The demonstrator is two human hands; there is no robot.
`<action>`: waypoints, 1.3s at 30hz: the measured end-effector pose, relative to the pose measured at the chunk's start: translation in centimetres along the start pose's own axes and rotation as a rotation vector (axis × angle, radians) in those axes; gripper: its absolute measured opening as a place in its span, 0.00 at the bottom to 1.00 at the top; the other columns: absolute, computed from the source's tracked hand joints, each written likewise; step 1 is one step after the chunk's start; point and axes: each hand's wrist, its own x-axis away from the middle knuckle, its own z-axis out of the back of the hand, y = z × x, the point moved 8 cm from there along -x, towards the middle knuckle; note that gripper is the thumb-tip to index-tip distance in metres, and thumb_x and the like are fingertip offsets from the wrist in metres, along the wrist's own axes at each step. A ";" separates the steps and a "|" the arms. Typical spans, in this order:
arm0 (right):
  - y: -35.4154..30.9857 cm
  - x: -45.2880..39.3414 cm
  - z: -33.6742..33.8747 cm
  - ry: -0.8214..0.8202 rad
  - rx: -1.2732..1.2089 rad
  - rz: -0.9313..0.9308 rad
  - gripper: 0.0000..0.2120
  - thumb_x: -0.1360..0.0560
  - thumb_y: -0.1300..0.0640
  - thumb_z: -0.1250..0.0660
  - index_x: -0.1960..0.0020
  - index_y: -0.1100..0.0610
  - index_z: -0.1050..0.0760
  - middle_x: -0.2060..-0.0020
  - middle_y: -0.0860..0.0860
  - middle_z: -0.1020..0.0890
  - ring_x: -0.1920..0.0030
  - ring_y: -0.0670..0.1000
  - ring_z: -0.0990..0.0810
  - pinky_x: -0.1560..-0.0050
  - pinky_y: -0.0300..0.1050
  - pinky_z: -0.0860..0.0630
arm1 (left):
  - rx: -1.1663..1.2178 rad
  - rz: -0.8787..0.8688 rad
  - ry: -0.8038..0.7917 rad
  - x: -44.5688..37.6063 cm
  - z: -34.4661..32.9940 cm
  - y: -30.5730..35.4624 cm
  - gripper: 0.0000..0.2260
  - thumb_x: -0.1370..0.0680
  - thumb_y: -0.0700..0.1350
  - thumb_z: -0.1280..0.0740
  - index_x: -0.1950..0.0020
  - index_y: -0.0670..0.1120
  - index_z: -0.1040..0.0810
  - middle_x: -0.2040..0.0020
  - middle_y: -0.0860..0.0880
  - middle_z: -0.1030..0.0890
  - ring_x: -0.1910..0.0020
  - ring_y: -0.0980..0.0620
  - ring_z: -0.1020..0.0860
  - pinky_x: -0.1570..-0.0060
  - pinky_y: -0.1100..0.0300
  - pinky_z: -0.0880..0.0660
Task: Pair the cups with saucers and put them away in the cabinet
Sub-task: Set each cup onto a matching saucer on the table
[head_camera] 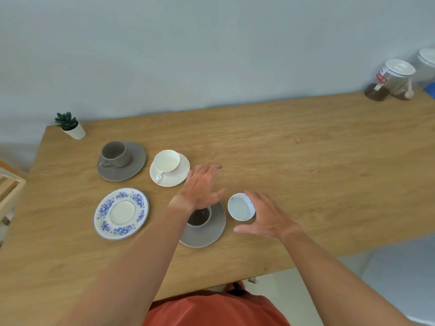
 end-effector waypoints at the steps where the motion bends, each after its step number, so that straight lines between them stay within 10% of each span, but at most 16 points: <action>1: 0.0 0.0 -0.2 0.027 -0.006 0.016 0.45 0.42 0.30 0.27 0.31 0.44 0.38 0.38 0.44 0.29 0.38 0.50 0.28 0.36 0.51 0.29 | -0.039 0.007 -0.010 0.3 -0.3 -0.1 0.33 0.25 0.59 0.35 0.24 0.49 0.39 0.25 0.49 0.34 0.28 0.45 0.36 0.29 0.48 0.41; 14: -6.0 -6.3 4.2 0.337 -0.353 0.059 0.31 0.37 0.46 0.22 0.38 0.47 0.32 0.44 0.46 0.25 0.43 0.50 0.27 0.46 0.46 0.27 | -0.018 0.147 0.198 3.9 4.1 -5.5 0.27 0.22 0.54 0.35 0.26 0.46 0.34 0.25 0.47 0.33 0.26 0.45 0.35 0.29 0.50 0.42; 26: -25.6 -10.1 -5.0 0.056 -0.140 0.467 0.33 0.35 0.45 0.23 0.35 0.50 0.32 0.43 0.47 0.28 0.44 0.49 0.27 0.48 0.46 0.25 | 0.016 0.671 0.277 17.4 7.1 -22.7 0.19 0.21 0.49 0.37 0.31 0.46 0.29 0.28 0.42 0.31 0.30 0.41 0.31 0.32 0.47 0.36; 39: -29.3 -11.3 -12.5 -0.037 -0.032 0.449 0.35 0.37 0.47 0.24 0.32 0.50 0.31 0.40 0.48 0.25 0.41 0.52 0.24 0.44 0.46 0.25 | 0.465 0.681 0.072 17.2 6.0 -29.2 0.06 0.22 0.46 0.34 0.45 0.50 0.23 0.58 0.51 0.17 0.59 0.49 0.18 0.65 0.55 0.20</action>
